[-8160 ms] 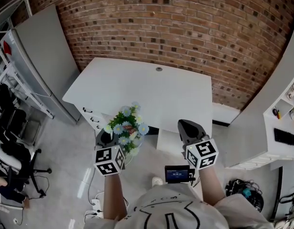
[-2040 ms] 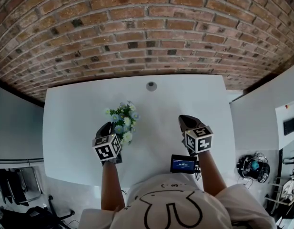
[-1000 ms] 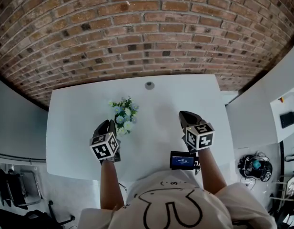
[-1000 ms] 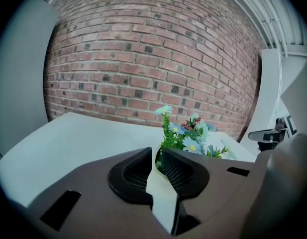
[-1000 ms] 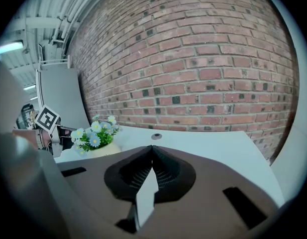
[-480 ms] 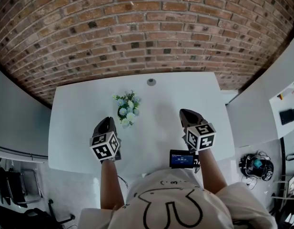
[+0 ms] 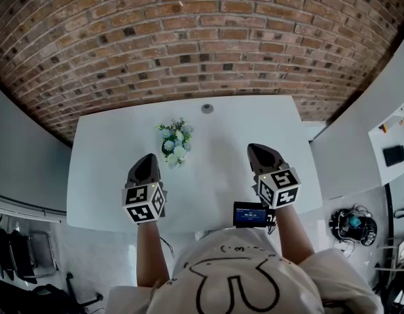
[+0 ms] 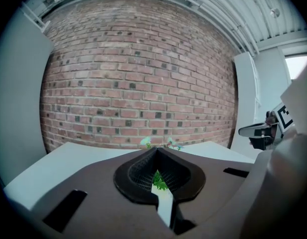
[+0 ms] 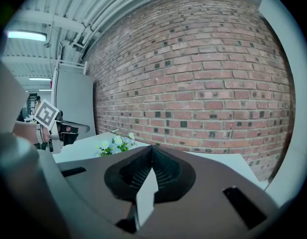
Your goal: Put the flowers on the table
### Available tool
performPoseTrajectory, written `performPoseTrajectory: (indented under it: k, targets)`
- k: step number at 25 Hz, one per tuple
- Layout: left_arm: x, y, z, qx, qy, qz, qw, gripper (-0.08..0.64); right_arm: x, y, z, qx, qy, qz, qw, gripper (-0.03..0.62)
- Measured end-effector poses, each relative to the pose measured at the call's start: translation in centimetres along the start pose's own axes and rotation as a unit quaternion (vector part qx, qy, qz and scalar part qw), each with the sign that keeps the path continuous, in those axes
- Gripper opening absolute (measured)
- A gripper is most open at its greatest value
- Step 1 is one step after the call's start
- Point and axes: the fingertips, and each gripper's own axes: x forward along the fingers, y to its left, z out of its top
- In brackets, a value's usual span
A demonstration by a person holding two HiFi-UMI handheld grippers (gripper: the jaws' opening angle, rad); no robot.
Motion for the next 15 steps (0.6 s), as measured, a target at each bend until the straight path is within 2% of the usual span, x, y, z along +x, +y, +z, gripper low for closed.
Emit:
performPoseTrajectory:
  k: [8, 15]
  targets:
    - [-2.1, -1.4, 3.9, 0.055, -0.084, -0.004, 0.9949, 0.011, -1.6, 0.6, 2.9, -0.025, -0.05, 0.002, 0.998, 0.014]
    - [-3.8, -2.0, 6.9, 0.082, -0.166, 0.002, 0.9828, 0.011, -2.3, 0.9, 4.4, -0.06, -0.084, -0.005, 0.995, 0.014]
